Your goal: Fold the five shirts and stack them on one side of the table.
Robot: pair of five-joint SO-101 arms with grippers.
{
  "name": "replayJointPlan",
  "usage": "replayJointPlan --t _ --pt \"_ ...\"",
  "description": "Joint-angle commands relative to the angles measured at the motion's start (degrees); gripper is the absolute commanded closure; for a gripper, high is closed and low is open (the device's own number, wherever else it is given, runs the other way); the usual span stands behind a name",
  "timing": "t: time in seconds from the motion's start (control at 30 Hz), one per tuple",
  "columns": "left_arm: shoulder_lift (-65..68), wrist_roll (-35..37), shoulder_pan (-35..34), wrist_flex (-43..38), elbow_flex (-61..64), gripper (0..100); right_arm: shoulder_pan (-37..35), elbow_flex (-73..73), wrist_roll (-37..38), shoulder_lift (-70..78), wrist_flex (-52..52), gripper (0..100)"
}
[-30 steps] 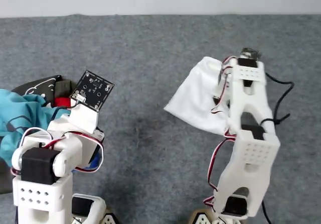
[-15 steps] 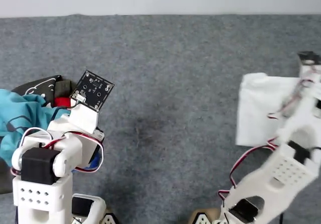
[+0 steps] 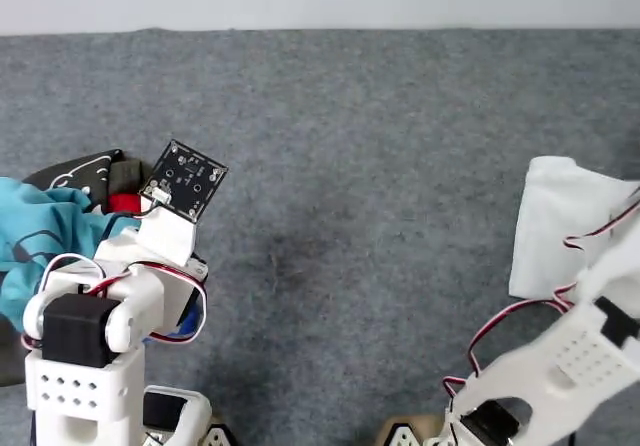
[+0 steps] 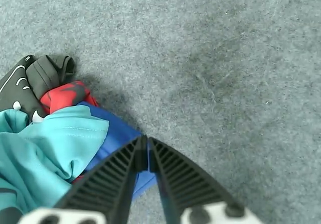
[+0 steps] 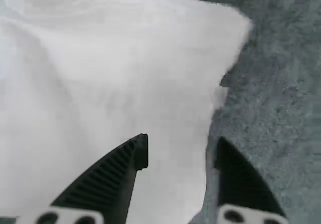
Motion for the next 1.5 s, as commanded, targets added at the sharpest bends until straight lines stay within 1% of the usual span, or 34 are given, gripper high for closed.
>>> replayJointPlan --t 0.0,0.07,0.13,0.33,0.37,0.43,0.5,0.57,0.63,0.7,0.83,0.93,1.0,1.1,1.17,1.23,1.33,1.47 --pt "-0.5 -0.4 -0.5 -0.2 -0.2 98 -0.4 -1.1 -4.0 -8.4 4.4 71.1" --pt "-0.5 -0.4 -0.5 -0.2 -0.2 98 -1.2 -1.1 -5.1 -10.8 8.1 72.5" --pt "-0.5 -0.5 -0.5 -0.2 0.4 98 -2.1 -1.1 -5.2 -12.8 12.3 76.3" --pt "-0.6 -0.5 -0.5 -0.2 1.4 98 -5.8 -1.1 -5.2 -17.4 24.0 98.0" --pt "-0.6 -0.5 -0.5 -0.2 1.4 98 -6.5 -1.1 -5.2 -17.9 26.0 99.5" --pt "-0.6 -0.5 -0.5 -0.2 1.4 98 -7.6 -1.1 -5.2 -18.9 30.5 97.2" --pt "-0.6 -0.5 -0.5 -0.1 1.4 98 -9.0 -1.1 -5.2 -20.0 34.7 97.5" --pt "-0.6 -0.4 -0.5 -0.1 0.7 98 -9.6 -0.8 -6.2 -21.5 35.2 98.9" --pt "-0.6 -0.4 -1.3 -0.2 -1.0 98 -9.5 -0.7 -9.5 -23.2 35.1 99.0" --pt "-0.5 -0.2 -5.0 -0.2 -3.4 98 -9.8 -0.7 -12.8 -24.7 35.1 99.0" --pt "0.0 -0.8 -17.6 -1.1 -6.1 98 -10.8 -0.3 -17.4 -27.1 35.3 99.0" --pt "0.1 -6.0 -29.1 -3.2 -5.8 98 -11.9 4.1 -19.4 -30.2 35.3 99.0" --pt "0.1 -9.8 -35.1 -4.7 -4.5 95 -13.3 8.9 -20.3 -32.9 35.3 99.0" --pt "0.1 -13.6 -41.5 -7.4 -1.9 84 -16.1 17.8 -21.1 -37.8 35.2 99.0" --pt "0.1 -14.0 -44.2 -9.8 0.0 80 -18.3 23.4 -21.0 -41.6 35.1 99.0" --pt "0.1 -14.2 -45.6 -12.0 2.4 79 -20.5 28.0 -21.0 -45.1 35.1 99.0" --pt "0.1 -14.1 -45.5 -15.6 7.1 79 -23.0 33.3 -21.0 -49.2 35.1 99.0" --pt "0.1 -13.8 -45.9 -21.2 11.6 79 -23.5 37.5 -21.0 -51.6 35.0 99.0"
